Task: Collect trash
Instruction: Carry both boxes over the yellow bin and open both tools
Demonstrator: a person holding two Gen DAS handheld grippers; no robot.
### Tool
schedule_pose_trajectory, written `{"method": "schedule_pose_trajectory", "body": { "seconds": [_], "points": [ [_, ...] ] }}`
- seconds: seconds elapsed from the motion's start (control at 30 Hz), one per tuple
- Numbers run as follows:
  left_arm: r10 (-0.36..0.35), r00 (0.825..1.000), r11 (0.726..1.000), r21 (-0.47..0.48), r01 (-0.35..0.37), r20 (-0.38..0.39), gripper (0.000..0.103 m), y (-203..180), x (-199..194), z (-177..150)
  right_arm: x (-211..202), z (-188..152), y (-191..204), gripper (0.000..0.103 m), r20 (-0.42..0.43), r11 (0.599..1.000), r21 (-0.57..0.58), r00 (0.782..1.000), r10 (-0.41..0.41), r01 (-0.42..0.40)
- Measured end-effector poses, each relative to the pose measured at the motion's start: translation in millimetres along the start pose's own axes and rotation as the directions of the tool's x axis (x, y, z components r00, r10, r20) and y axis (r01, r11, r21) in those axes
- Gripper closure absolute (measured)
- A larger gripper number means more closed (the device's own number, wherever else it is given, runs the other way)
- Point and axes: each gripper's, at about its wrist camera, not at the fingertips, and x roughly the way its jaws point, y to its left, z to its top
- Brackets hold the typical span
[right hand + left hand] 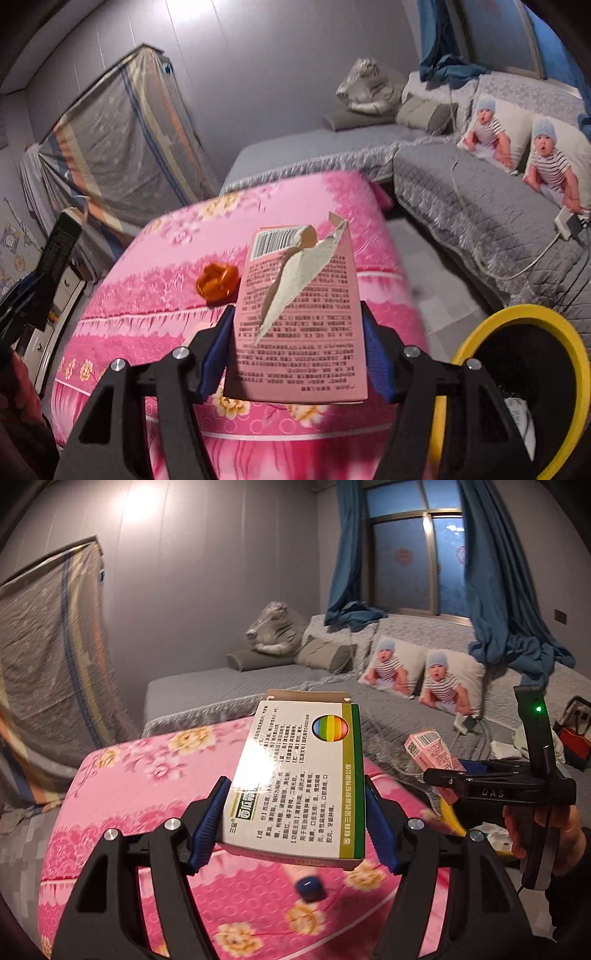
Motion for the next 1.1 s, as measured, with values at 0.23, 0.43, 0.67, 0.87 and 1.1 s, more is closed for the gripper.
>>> {"method": "schedule_pose_trajectory", "body": {
  "seconds": [0.23,0.43,0.67,0.87,1.1],
  "points": [
    [-0.098,0.994,0.992,0.09,0.092,0.057,0.038,-67.4,0.8,22.3,-55.0,-1.6,-55.1,0.043,0.112,0.993,0.078,0.989,-0.1,0.092],
    [-0.178,0.982,0.974,0.157,0.165,0.069,0.038,-121.2,9.2,35.7,-80.0,-16.0,-106.2,0.043,0.131,0.973,0.169,0.975,-0.178,0.155],
    [-0.26,0.964,0.945,0.22,0.243,0.053,0.038,-174.0,26.7,43.6,-96.1,-34.2,-153.4,0.043,0.129,0.948,0.245,0.962,-0.242,0.205],
    [-0.303,0.952,0.927,0.239,0.289,0.027,0.038,-203.0,43.0,46.1,-105.6,-47.5,-177.0,0.042,0.129,0.926,0.278,0.945,-0.3,0.256],
    [-0.331,0.943,0.915,0.239,0.326,-0.02,0.037,-229.2,63.4,41.6,-107.4,-65.6,-204.5,0.042,0.098,0.903,0.334,0.943,-0.318,0.27]
  ]
}}
